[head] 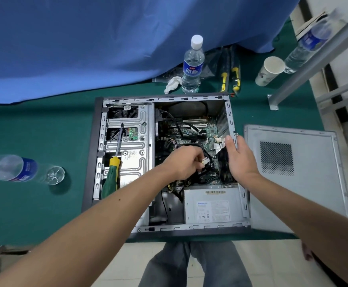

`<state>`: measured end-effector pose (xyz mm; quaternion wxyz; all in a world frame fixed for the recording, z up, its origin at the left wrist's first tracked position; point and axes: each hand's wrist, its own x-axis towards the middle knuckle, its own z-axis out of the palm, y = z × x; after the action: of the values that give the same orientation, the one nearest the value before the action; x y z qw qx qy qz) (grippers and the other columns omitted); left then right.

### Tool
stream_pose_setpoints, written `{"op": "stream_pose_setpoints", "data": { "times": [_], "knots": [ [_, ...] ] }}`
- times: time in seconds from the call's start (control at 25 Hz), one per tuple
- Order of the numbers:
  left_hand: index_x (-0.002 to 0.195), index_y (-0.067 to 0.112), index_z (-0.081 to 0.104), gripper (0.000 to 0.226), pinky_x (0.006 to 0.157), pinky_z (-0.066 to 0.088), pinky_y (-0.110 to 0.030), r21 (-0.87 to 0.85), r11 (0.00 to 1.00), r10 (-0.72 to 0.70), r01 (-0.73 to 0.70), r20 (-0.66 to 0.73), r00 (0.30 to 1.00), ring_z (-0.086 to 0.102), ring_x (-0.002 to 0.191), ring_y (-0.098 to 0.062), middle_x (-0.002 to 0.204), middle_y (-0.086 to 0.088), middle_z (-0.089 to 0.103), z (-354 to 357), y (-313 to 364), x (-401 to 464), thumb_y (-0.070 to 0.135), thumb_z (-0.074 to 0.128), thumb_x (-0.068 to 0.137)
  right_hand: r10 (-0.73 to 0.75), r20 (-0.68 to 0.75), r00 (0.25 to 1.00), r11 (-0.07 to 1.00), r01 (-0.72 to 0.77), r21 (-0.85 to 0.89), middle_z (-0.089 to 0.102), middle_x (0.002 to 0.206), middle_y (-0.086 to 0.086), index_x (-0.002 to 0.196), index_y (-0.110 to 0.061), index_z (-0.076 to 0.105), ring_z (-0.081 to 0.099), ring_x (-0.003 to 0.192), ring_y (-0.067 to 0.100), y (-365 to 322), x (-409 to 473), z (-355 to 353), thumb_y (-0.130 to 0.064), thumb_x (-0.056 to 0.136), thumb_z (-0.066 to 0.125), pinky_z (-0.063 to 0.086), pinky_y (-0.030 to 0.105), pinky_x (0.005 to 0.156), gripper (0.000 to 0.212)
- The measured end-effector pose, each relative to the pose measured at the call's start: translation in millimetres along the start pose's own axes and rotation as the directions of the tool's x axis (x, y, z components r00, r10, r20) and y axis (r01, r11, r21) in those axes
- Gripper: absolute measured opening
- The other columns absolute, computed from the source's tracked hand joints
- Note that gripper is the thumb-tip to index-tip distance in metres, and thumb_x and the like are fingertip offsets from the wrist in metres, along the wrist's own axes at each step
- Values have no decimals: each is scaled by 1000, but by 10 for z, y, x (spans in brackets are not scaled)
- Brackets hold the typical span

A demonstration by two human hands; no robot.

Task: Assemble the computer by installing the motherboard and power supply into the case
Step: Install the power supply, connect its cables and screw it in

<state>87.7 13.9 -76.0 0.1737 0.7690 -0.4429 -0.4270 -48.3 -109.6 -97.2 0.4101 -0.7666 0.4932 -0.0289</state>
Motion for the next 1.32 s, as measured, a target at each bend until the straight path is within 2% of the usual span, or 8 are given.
{"op": "stream_pose_setpoints", "data": {
  "times": [0.2, 0.36, 0.48, 0.56, 0.88, 1.04, 1.2, 1.32],
  "knots": [
    [117, 10, 69, 23, 93, 50, -30, -113, 994, -9, 2, -61, 998, 65, 98, -18, 107, -4, 72, 152, 12, 40, 12, 65, 95, 8, 0, 1000, 1000, -8, 12, 62, 114, 11, 133, -13, 45, 57, 106, 30, -27, 9, 14, -59, 101, 26, 46, 44, 93, 59],
    [120, 10, 68, 26, 79, 48, -15, -224, 974, -53, 29, -100, 994, 62, 83, -11, 99, -2, 71, 131, -67, 46, 7, 63, 95, 5, -17, 1000, 1000, -5, 2, 58, 90, 4, 120, -14, 48, 57, 87, 25, -19, 2, 12, -57, 101, 28, 44, 38, 77, 51],
    [115, 5, 66, 21, 57, 45, -8, -631, 765, -204, 129, -47, 978, 64, 68, -4, 84, -1, 71, 119, -98, -42, 0, 59, 95, 4, -21, 1000, 1000, -4, -4, 56, 80, 3, 110, -16, 48, 55, 76, 23, -32, -3, 10, -57, 101, 28, 47, 41, 74, 46],
    [110, 10, 67, 20, 52, 44, -10, -776, 606, -283, 175, -5, 959, 64, 66, 1, 87, 0, 75, 108, -148, -103, 0, 56, 97, 7, -25, 1000, 1000, -7, -4, 53, 75, 2, 106, -17, 47, 52, 70, 21, -37, 12, 4, -57, 101, 28, 45, 40, 70, 45],
    [110, 18, 69, 25, 62, 40, -20, -892, 380, -241, 247, 163, 957, 62, 75, -5, 86, 4, 73, 107, -276, -249, 1, 55, 98, 1, -20, 1000, 1000, -1, -7, 53, 75, 3, 109, -18, 49, 52, 69, 18, -47, 0, -14, -58, 101, 28, 46, 41, 70, 46],
    [105, 19, 72, 27, 66, 45, -19, -860, 465, -199, 210, 130, 971, 65, 77, -5, 89, 1, 75, 83, -261, -206, -2, 57, 96, -5, -28, 1000, 1000, 5, -14, 52, 75, 4, 105, -16, 48, 50, 67, 19, -50, 24, -20, -57, 101, 28, 44, 40, 68, 46],
    [99, 21, 73, 25, 77, 50, -11, -688, 724, -129, 50, -64, 990, 67, 83, -3, 85, 3, 75, 79, -197, -202, 0, 64, 92, -8, -27, 1000, 1000, 7, -21, 57, 82, 6, 108, -17, 48, 55, 76, 22, -21, 0, -33, -56, 102, 28, 44, 39, 71, 45],
    [104, 20, 73, 22, 77, 51, -13, -501, 865, -38, -15, -94, 995, 63, 76, -3, 79, 9, 67, 63, -173, -181, 3, 67, 91, -10, -20, 1000, 1000, 10, -5, 58, 85, 4, 113, -15, 49, 56, 81, 25, -52, 3, -17, -56, 102, 28, 45, 40, 75, 48]
  ]
}}
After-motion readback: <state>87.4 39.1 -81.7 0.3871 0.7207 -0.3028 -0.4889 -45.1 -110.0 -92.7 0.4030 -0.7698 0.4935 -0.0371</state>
